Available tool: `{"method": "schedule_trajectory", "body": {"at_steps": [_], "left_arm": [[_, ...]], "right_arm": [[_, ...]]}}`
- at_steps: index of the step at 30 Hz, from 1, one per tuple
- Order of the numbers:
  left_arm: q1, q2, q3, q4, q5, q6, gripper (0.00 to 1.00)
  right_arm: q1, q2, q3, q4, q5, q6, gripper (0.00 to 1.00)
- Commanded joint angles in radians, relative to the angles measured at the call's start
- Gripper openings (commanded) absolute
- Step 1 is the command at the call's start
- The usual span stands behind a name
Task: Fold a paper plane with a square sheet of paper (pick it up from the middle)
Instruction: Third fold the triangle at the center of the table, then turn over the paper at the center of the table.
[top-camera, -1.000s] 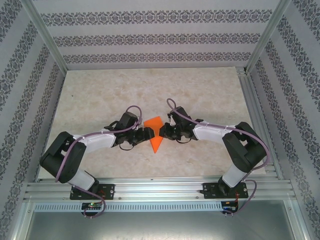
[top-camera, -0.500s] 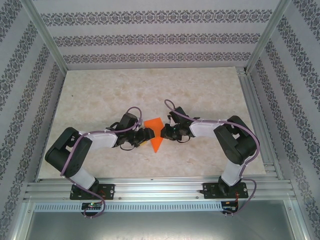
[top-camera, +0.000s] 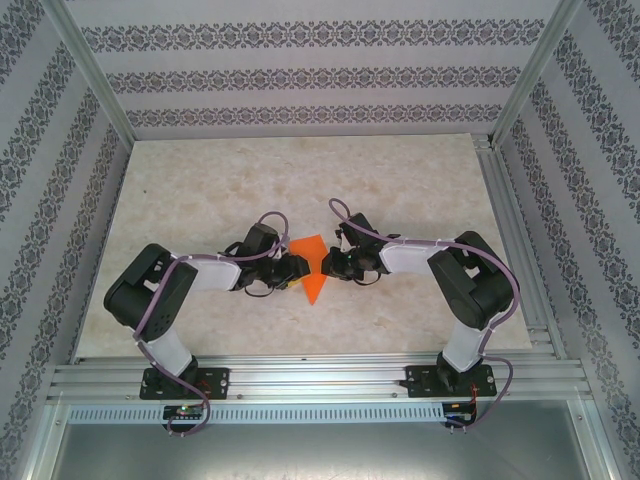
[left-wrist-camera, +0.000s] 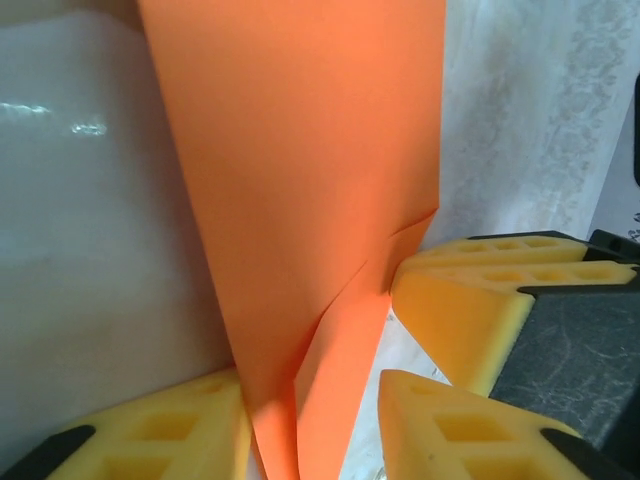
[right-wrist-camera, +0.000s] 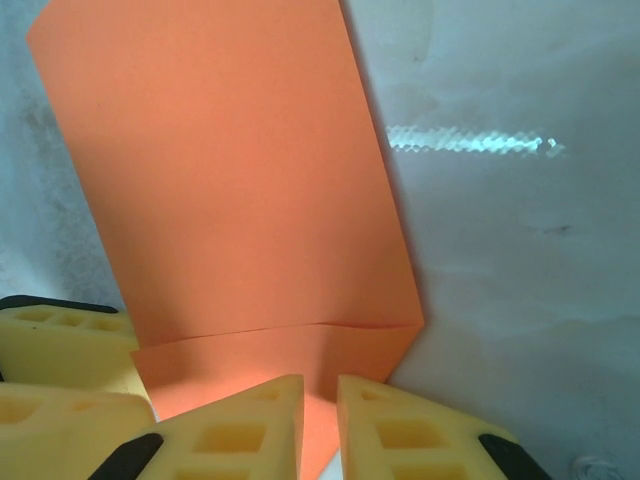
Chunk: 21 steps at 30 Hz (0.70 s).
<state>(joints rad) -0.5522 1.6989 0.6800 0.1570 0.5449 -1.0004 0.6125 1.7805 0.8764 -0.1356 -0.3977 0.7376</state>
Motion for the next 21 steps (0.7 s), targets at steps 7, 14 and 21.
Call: {"method": "schedule_trajectory", "body": {"at_steps": [7, 14, 21], "left_arm": [[-0.009, -0.008, 0.009, 0.037, 0.007, 0.009, 0.15], [-0.017, -0.103, 0.095, -0.21, -0.104, 0.13, 0.0], [-0.131, -0.138, 0.443, -0.913, -0.707, 0.346, 0.0]], "right_arm": [[-0.009, 0.005, 0.004, 0.023, -0.012, -0.002, 0.19], [-0.062, -0.143, -0.01, 0.026, -0.049, 0.014, 0.22], [-0.22, -0.453, -0.096, -0.207, 0.078, -0.081, 0.24]]}}
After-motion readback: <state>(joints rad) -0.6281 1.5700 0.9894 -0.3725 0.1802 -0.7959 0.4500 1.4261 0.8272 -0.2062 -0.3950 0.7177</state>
